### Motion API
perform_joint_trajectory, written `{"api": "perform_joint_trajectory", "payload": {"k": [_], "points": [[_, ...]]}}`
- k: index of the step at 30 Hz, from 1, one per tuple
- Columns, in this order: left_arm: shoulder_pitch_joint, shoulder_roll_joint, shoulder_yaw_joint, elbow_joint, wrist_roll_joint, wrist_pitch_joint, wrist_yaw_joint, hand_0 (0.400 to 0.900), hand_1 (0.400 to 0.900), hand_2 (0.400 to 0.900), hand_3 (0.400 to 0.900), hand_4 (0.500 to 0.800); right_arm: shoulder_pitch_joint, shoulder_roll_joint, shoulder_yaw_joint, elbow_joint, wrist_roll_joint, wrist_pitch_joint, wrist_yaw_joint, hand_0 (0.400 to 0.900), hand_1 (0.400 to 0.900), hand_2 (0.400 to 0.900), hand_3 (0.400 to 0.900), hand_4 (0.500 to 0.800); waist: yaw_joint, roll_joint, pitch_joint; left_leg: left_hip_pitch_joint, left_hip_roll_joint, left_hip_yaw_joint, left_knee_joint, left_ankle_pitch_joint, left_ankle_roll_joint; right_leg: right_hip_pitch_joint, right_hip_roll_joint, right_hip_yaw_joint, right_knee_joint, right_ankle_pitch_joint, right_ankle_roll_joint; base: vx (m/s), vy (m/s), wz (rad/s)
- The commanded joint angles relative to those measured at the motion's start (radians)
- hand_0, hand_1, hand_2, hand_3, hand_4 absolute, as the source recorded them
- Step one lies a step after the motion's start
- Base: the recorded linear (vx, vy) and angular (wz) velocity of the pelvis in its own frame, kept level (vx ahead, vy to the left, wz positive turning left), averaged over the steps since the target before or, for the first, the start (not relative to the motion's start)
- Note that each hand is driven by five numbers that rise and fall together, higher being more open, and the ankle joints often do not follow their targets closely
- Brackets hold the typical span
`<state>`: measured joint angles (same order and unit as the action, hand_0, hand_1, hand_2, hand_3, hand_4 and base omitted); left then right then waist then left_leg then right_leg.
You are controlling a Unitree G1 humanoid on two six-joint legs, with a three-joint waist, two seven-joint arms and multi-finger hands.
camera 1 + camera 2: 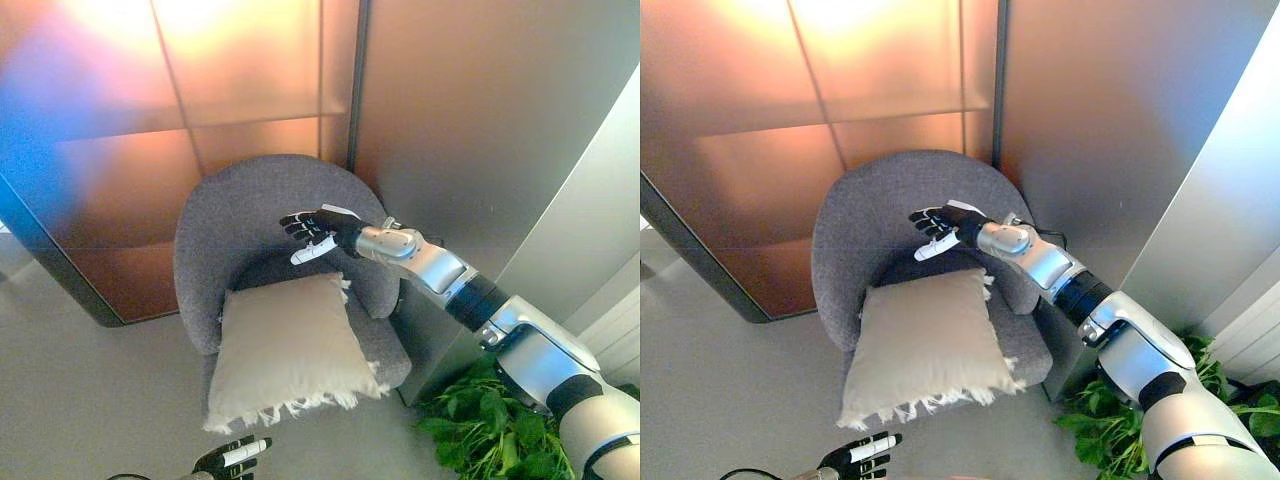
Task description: Pick up the pillow and put it on the sofa.
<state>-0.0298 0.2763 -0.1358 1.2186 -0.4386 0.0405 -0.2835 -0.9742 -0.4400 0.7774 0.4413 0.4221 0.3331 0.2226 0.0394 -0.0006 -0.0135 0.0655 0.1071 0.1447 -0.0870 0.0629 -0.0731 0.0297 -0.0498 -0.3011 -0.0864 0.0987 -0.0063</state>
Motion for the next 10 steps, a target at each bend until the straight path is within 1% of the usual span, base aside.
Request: {"api": "perform_joint_trajectory", "payload": {"k": [1,3,8,10], "points": [[-0.072,0.048,-0.073,0.053,-0.051,-0.046,-0.031,0.900,0.900,0.900,0.900,0.800,-0.220,0.039,-0.074,0.112,0.039,-0.104,-0.063,0.900,0.900,0.900,0.900,0.800,0.035,-0.047,-0.026,-0.009,0.041,0.044,0.041,-0.056,-0.035,0.026,-0.129,0.030,0.035,-0.080,0.137,0.03,0.005,-0.01],[-0.070,0.048,-0.074,0.051,-0.051,-0.048,-0.028,0.900,0.900,0.900,0.900,0.800,-0.218,0.035,-0.079,0.103,0.055,-0.100,-0.076,0.900,0.900,0.900,0.900,0.800,0.034,-0.046,-0.027,-0.008,0.042,0.045,0.038,-0.055,-0.036,0.027,-0.129,0.030,0.034,-0.080,0.138,0.00,0.000,0.00],[-0.065,0.053,-0.076,0.050,-0.049,-0.053,-0.023,0.900,0.900,0.900,0.900,0.800,-0.214,0.027,-0.085,0.098,0.071,-0.082,-0.078,0.900,0.900,0.900,0.900,0.800,0.034,-0.045,-0.030,-0.007,0.045,0.047,0.030,-0.049,-0.041,0.029,-0.131,0.026,0.028,-0.077,0.141,0.00,0.000,0.00],[-0.065,0.058,-0.077,0.045,-0.051,-0.052,-0.040,0.900,0.900,0.900,0.900,0.800,-0.217,0.026,-0.083,0.100,0.073,-0.076,-0.072,0.900,0.900,0.900,0.900,0.800,0.032,-0.043,-0.030,-0.008,0.047,0.048,0.029,-0.047,-0.044,0.026,-0.131,0.030,0.028,-0.075,0.142,0.00,0.000,0.00]]}}
